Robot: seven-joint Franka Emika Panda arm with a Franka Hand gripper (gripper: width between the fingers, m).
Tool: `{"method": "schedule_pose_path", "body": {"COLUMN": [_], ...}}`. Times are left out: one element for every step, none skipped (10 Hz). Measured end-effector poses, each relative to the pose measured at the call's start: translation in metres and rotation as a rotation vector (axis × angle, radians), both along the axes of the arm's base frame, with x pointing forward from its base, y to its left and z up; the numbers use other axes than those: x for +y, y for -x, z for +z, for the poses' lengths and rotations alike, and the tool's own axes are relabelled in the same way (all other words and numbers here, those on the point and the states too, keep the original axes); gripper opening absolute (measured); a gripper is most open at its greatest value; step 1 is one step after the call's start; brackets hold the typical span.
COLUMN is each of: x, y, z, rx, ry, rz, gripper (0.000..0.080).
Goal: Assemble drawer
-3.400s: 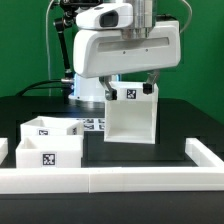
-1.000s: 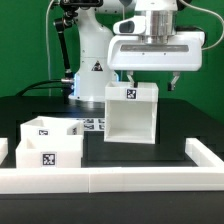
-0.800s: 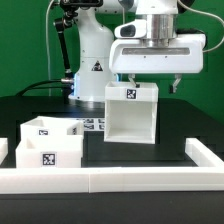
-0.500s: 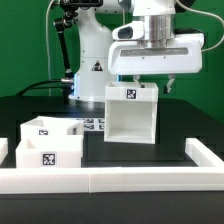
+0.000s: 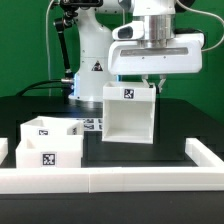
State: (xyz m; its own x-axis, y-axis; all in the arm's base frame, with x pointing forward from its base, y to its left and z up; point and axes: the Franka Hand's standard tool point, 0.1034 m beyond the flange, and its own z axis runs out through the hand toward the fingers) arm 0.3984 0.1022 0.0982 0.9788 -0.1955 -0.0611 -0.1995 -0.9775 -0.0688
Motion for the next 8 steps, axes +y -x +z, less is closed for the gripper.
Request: {"method": "schedule_pose_path", "body": {"x": [0.0,0.0,0.0,0.0,-0.001,-0.004,-0.004,-0.004], "y": [0.0,0.0,0.0,0.0,-0.003,-0.018,-0.028,-0.041], "z": [0.0,0.0,0.0,0.0,0.0,0.0,0.0,0.0], "rx": [0.0,0.0,0.0,0.0,-0.001,-0.007,-0.011,-0.012], "ry": [0.0,0.0,0.0,0.0,-0.001,-0.007,-0.011,-0.017], "rz": [0.0,0.0,0.0,0.0,-0.003,-0.019,-0.025,-0.033], "gripper": [0.0036,0.0036,0.0036,0.0036,0.0036,0.0037,0.0037,0.0038]}}
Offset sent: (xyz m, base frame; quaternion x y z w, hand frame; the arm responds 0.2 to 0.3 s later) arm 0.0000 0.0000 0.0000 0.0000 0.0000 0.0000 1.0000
